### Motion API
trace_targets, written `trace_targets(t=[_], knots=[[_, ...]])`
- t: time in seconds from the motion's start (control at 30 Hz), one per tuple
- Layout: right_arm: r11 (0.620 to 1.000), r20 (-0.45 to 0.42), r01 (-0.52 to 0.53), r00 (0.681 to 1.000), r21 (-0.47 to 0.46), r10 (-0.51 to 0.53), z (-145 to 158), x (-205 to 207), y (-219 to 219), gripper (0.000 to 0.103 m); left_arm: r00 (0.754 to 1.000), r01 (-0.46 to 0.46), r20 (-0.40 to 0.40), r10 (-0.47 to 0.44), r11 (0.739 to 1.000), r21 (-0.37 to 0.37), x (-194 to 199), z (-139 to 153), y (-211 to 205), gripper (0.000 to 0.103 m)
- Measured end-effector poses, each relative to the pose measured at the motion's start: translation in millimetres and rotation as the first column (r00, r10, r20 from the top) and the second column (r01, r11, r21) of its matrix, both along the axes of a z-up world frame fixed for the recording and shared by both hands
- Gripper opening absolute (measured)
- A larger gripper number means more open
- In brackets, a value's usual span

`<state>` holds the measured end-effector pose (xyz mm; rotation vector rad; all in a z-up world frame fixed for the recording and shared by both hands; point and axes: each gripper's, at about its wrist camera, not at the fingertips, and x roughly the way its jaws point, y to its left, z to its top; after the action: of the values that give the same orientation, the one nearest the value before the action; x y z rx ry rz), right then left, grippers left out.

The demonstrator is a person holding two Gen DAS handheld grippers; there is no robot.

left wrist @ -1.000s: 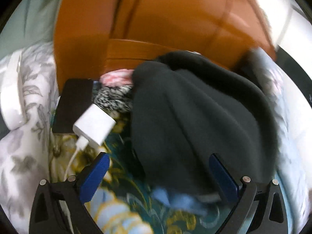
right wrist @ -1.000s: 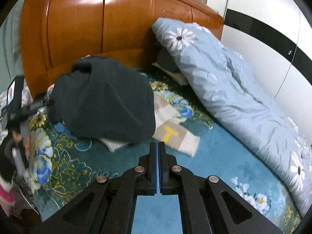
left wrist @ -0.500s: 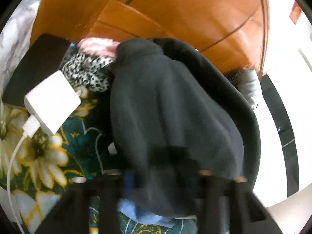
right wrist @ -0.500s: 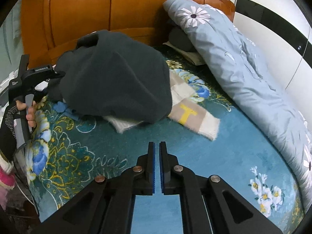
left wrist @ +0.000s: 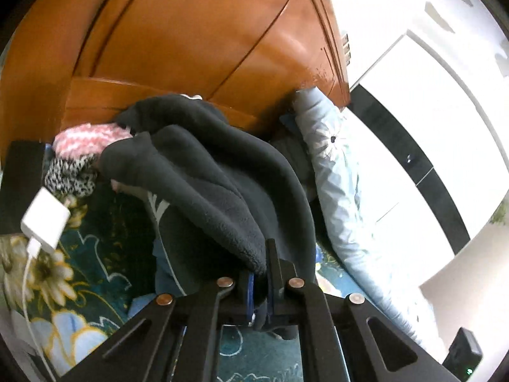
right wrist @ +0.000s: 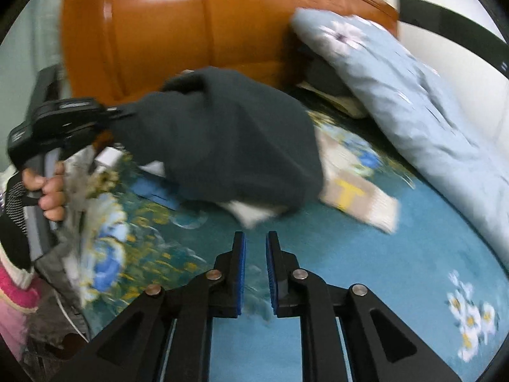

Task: Fold clothes
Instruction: 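Grasp the jacket with the left gripper while the right gripper holds it, then lift the jacket with both grippers and carry it across the bed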

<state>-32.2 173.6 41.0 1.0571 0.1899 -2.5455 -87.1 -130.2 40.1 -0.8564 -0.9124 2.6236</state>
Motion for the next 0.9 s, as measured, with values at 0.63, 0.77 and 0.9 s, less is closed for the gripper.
trace_targets(t=[0.63,0.77,0.9], knots=[[0.992,-0.248,0.120,0.963,0.047,-0.105,-17,-85,-77,0.024,1.000,0.025,0.009,-0.025,1.000,-0.019,-29,-1,-35,0.006],[0.992,-0.301,0.123,0.946,0.000,-0.118,24,-85,-67,0.015,1.000,0.025,-0.015,-0.026,0.999,-0.026,-26,14,-34,0.006],[0.989,-0.380,0.116,0.914,-0.087,-0.141,79,-80,-58,0.014,0.997,0.042,-0.065,-0.045,0.998,-0.042,-19,38,-25,0.006]])
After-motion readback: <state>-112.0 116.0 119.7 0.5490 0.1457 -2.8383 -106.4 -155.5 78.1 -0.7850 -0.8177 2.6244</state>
